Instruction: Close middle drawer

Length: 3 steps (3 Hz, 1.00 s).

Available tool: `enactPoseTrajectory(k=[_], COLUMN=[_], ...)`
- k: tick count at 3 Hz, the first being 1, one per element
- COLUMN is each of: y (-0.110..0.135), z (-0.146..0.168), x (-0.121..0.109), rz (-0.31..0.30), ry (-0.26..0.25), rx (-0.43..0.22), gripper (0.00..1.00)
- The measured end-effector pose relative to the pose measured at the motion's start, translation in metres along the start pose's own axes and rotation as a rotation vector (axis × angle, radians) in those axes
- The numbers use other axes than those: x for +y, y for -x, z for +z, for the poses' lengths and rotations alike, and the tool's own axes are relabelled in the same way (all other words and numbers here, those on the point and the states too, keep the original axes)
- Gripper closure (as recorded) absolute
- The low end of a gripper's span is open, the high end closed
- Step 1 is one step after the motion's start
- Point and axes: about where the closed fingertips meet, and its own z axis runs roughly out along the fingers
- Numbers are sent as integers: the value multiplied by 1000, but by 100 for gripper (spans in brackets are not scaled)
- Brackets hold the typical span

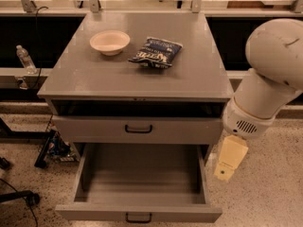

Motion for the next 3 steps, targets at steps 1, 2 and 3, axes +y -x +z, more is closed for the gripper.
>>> enactPoseTrajectory(k=[1, 2, 3], y=[0, 0, -2], z=[-3, -3, 20], x=[-1, -1, -1], rz=[-9, -9, 29], ry=[-4, -5, 22], rx=[1, 1, 0], gripper=[0, 0, 0])
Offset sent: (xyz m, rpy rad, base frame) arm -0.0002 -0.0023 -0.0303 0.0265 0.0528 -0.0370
